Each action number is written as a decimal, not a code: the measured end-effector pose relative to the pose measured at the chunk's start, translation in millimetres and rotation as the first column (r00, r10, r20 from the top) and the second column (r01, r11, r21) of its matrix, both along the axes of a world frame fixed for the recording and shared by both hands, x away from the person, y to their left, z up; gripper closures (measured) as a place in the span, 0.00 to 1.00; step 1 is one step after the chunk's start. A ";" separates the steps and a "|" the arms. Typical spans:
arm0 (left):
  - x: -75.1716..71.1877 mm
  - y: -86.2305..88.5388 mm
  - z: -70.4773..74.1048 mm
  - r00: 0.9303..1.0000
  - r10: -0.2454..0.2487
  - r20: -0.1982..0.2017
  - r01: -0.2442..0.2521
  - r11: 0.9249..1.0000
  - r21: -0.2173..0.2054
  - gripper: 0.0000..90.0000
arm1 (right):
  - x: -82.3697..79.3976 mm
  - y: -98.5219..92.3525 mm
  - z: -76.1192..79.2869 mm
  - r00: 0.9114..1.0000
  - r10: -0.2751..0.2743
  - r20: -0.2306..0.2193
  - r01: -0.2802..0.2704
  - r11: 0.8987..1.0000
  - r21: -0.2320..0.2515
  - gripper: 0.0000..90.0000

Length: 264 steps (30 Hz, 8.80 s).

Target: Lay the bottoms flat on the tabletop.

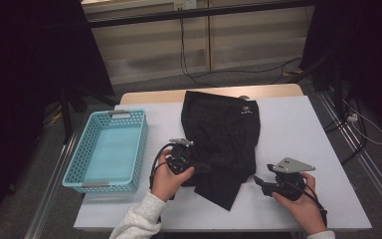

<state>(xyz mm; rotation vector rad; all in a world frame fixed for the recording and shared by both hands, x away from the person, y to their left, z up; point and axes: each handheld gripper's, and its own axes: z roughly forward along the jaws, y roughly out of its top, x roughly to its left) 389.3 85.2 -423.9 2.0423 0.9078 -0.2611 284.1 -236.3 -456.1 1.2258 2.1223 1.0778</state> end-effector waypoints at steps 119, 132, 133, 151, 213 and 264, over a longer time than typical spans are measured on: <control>-31.8 -32.1 -23.6 0.978 -0.175 -0.109 0.187 0.977 0.105 0.97 | -46.9 -7.7 5.8 0.987 0.052 -0.153 -0.038 0.995 0.097 0.94; -30.5 -19.8 -25.5 0.981 -0.154 -0.122 0.169 0.978 0.121 0.98 | -5.1 -0.7 0.7 0.989 -0.084 -0.122 0.096 0.990 0.098 0.74; -30.0 -17.9 -25.2 0.982 -0.146 -0.123 0.161 0.980 0.120 0.98 | -2.7 1.3 -1.9 0.988 -0.083 -0.133 0.096 0.991 0.098 0.75; -29.7 -16.9 -23.5 0.982 -0.146 -0.118 0.159 0.981 0.112 0.98 | -11.7 -7.0 0.7 0.986 -0.044 -0.161 0.061 0.993 0.101 0.86; -24.5 -23.3 -32.6 0.994 -0.097 -0.059 0.101 0.992 0.075 0.80 | -19.8 -2.6 -7.0 0.987 -0.069 -0.146 0.076 0.996 0.042 0.97; -42.8 -30.6 -20.6 0.975 -0.174 -0.140 0.187 0.978 0.090 0.99 | -53.5 -5.6 5.2 0.979 -0.059 -0.193 0.067 0.997 0.038 1.00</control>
